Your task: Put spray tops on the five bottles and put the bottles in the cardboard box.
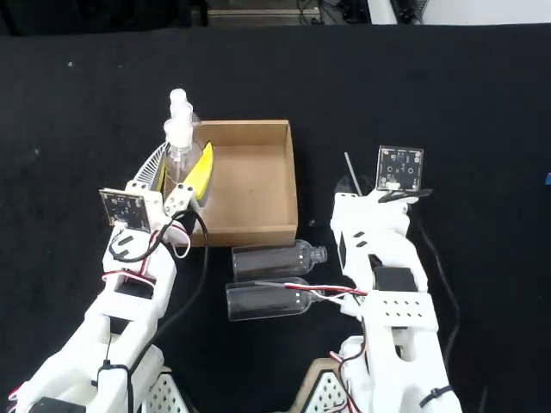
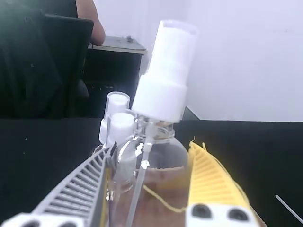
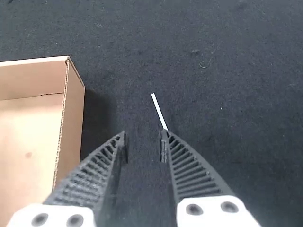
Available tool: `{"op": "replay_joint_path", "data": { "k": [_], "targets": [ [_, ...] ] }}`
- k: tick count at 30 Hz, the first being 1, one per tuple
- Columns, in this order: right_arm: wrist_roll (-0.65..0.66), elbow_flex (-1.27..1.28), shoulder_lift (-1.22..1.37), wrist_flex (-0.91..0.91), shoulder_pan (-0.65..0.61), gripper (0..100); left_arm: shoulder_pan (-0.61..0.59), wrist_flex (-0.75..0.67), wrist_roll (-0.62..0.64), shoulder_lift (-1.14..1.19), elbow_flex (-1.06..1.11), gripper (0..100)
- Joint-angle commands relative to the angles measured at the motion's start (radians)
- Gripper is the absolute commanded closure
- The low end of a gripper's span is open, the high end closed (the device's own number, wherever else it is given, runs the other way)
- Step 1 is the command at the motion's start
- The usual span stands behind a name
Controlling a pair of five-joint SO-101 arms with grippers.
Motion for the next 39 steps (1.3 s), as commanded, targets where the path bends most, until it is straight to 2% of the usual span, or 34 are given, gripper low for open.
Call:
{"op": "replay_joint_path", "data": {
  "k": [1, 13, 19, 25, 33, 39],
  "targets": [
    [0.000, -0.004, -0.001, -0.031, 0.017, 90.0, -0.010, 0.003, 0.003, 0.002, -0.012, 97],
    [0.000, -0.004, 0.001, -0.031, 0.017, 90.0, -0.010, 0.005, 0.003, 0.012, -0.013, 97],
    [0.000, -0.004, 0.002, -0.031, 0.017, 90.0, -0.051, -0.014, 0.006, 0.173, -0.065, 97],
    [0.000, -0.002, 0.002, -0.031, 0.017, 90.0, -0.071, -0.311, 0.011, 0.331, -0.030, 97],
    [0.000, -0.002, 0.001, -0.031, 0.017, 90.0, -0.067, -0.462, 0.011, 0.512, -0.033, 97],
    [0.000, -0.004, -0.001, -0.031, 0.017, 90.0, -0.065, -0.571, 0.011, 0.563, -0.027, 97]
  ]
}}
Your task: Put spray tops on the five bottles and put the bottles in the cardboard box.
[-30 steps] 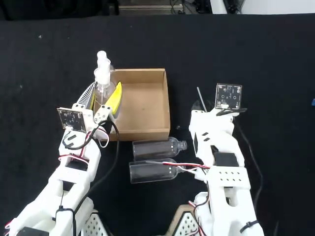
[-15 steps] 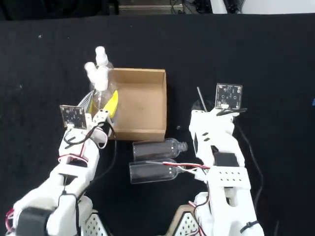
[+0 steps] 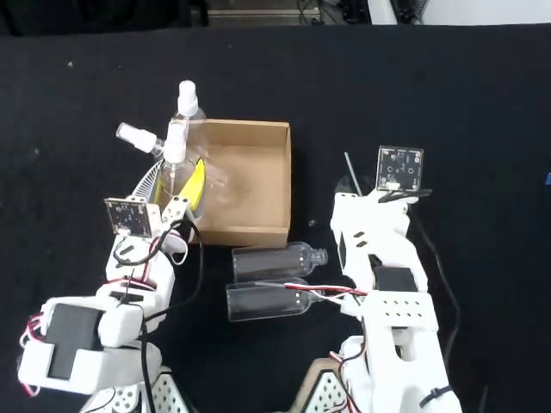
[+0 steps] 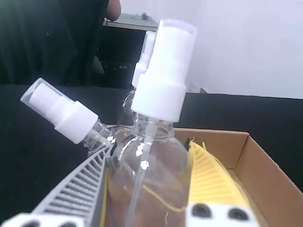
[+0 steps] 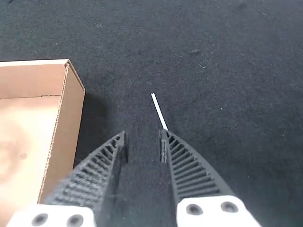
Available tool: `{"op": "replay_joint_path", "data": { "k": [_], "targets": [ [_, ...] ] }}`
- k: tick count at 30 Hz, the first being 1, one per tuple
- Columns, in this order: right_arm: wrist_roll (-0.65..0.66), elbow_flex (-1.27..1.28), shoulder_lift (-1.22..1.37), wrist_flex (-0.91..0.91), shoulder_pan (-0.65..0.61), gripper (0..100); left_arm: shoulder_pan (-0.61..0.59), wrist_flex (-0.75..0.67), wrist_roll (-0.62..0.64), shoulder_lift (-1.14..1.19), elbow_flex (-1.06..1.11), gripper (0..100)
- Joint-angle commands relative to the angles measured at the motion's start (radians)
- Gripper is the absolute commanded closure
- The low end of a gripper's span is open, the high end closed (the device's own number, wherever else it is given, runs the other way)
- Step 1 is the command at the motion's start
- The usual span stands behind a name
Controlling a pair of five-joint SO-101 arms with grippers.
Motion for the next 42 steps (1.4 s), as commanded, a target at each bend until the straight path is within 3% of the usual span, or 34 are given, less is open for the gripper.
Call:
{"op": "replay_joint_path", "data": {
  "k": [1, 14, 35, 42],
  "targets": [
    [0.000, -0.004, -0.001, -0.031, 0.017, 90.0, -0.007, -0.083, 0.012, 0.002, -0.024, 97],
    [0.000, -0.004, -0.001, -0.031, 0.017, 90.0, 0.101, -0.106, 0.005, 0.000, -0.030, 97],
    [0.000, -0.005, -0.001, -0.031, 0.017, 90.0, 0.050, -0.097, 0.006, -0.127, -0.015, 97],
    [0.000, -0.007, 0.002, -0.031, 0.017, 90.0, 0.093, -0.098, 0.006, -0.226, 0.022, 97]
  ]
}}
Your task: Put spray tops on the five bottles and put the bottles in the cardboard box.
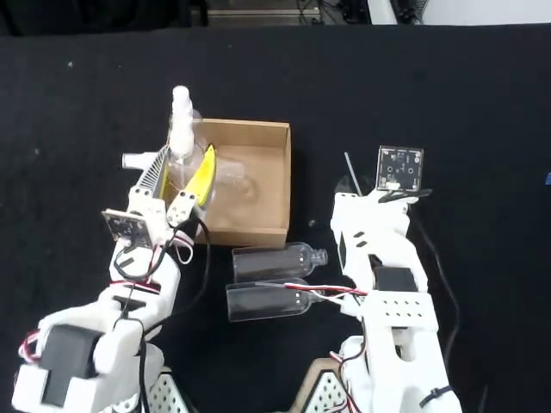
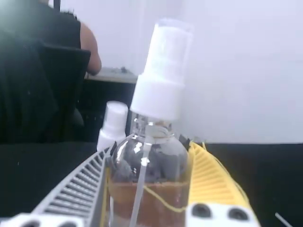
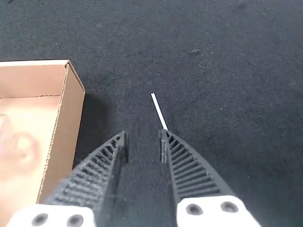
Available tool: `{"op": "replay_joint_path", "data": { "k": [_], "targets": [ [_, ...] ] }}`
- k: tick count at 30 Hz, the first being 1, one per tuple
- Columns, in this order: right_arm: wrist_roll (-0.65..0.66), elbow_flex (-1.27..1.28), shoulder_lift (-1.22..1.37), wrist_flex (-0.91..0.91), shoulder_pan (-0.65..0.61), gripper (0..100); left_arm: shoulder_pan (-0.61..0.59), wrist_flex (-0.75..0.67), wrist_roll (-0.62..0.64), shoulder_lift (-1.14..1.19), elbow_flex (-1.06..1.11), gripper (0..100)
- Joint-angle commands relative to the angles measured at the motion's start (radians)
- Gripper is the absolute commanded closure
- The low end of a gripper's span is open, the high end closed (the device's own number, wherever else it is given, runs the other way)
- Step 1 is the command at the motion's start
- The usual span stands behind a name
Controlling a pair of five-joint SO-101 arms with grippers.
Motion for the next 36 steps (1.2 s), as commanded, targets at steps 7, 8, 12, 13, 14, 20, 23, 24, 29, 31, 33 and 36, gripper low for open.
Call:
{"op": "replay_joint_path", "data": {
  "k": [7, 8, 12, 13, 14, 20, 23, 24, 29, 31, 33, 36],
  "targets": [
    [0.000, -0.007, 0.002, -0.031, 0.017, 90.0, 0.035, 0.318, 0.005, -0.319, 0.010, 97],
    [0.000, -0.007, 0.002, -0.031, 0.017, 90.0, 0.024, 0.385, 0.011, -0.371, -0.001, 97],
    [0.000, -0.007, 0.002, -0.031, 0.017, 90.0, 0.004, 0.675, 0.005, -0.637, -0.061, 97],
    [0.000, -0.007, 0.002, -0.031, 0.017, 90.0, 0.004, 0.773, 0.005, -0.709, -0.082, 97],
    [0.000, -0.007, 0.002, -0.031, 0.017, 90.0, 0.004, 0.882, 0.005, -0.778, -0.108, 97],
    [0.000, -0.007, 0.002, -0.031, 0.017, 90.0, -0.062, 1.323, 0.003, -1.008, -0.231, 97],
    [0.000, -0.005, 0.002, -0.031, 0.017, 90.0, -0.199, 1.321, 0.003, -1.013, -0.231, 97],
    [0.000, -0.005, 0.002, -0.031, 0.017, 90.0, -0.242, 1.323, 0.003, -1.013, -0.228, 97],
    [0.000, -0.007, 0.002, -0.031, 0.017, 90.0, -0.406, 1.323, 0.009, -1.014, -0.185, 97],
    [0.000, -0.007, -0.001, -0.025, 0.017, 90.0, -0.441, 1.323, 0.005, -1.013, -0.165, 97],
    [0.000, -0.008, -0.002, -0.023, 0.017, 90.0, -0.490, 1.321, 0.006, -1.013, -0.139, 97],
    [0.000, -0.028, -0.002, -0.017, 0.025, 90.0, -0.522, 1.320, 0.011, -1.019, -0.065, 97]
  ]
}}
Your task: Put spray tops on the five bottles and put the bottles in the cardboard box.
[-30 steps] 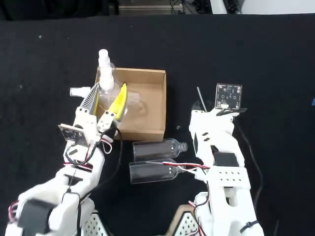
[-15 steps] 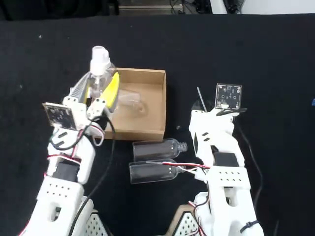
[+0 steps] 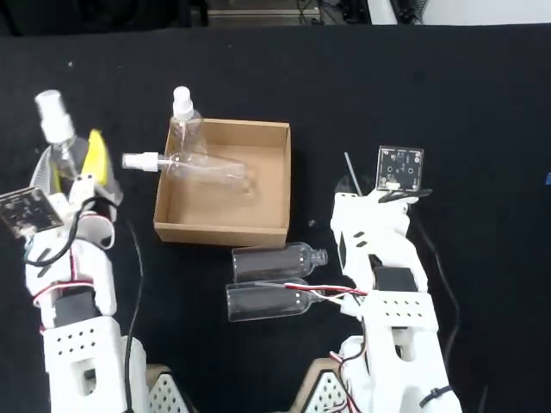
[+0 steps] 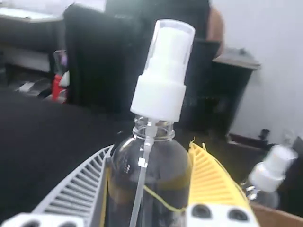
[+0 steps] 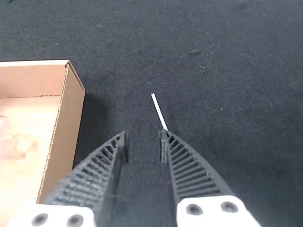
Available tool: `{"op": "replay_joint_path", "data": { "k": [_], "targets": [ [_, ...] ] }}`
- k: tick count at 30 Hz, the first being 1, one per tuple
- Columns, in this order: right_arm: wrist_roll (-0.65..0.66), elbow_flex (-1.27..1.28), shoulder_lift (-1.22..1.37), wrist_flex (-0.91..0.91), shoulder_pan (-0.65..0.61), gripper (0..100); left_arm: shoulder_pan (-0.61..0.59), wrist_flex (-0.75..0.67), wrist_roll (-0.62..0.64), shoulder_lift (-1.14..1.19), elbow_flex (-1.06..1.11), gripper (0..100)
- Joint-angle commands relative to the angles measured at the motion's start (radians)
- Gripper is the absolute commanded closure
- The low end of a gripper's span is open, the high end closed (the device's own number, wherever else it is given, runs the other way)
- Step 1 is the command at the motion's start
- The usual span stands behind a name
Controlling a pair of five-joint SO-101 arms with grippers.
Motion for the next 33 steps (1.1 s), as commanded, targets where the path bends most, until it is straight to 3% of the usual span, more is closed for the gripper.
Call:
{"op": "replay_joint_path", "data": {
  "k": [1, 3, 8, 12, 16, 19, 23, 28, 33],
  "targets": [
    [0.000, -0.051, -0.002, 0.011, 0.026, 90.0, -0.033, 0.000, 0.011, -0.029, 0.061, 97],
    [0.017, -0.125, -0.002, 0.106, 0.021, 90.0, -0.033, -0.031, 0.008, -0.031, 0.116, 97],
    [0.155, -0.380, -0.001, 0.414, 0.017, 89.9, -0.033, -0.293, 0.011, -0.020, 0.251, 97],
    [0.259, -0.581, 0.004, 0.626, -0.038, 89.8, -0.074, -0.258, 0.011, -0.029, 0.251, 97],
    [0.304, -0.685, 0.005, 0.717, -0.233, 84.1, -0.081, -0.253, 0.011, -0.020, 0.251, 97],
    [0.305, -0.693, 0.007, 0.698, -0.400, 78.3, -0.079, -0.253, 0.011, -0.020, 0.251, 97],
    [0.302, -0.656, 0.096, 0.542, -0.571, 80.9, -0.079, -0.252, 0.009, -0.020, 0.251, 97],
    [0.301, -0.682, 0.340, 0.364, -0.643, 81.1, -0.076, -0.149, 0.005, -0.029, 0.251, 97],
    [0.301, -0.753, 0.524, 0.272, -0.649, 81.0, -0.074, -0.146, 0.006, -0.029, 0.251, 97]
  ]
}}
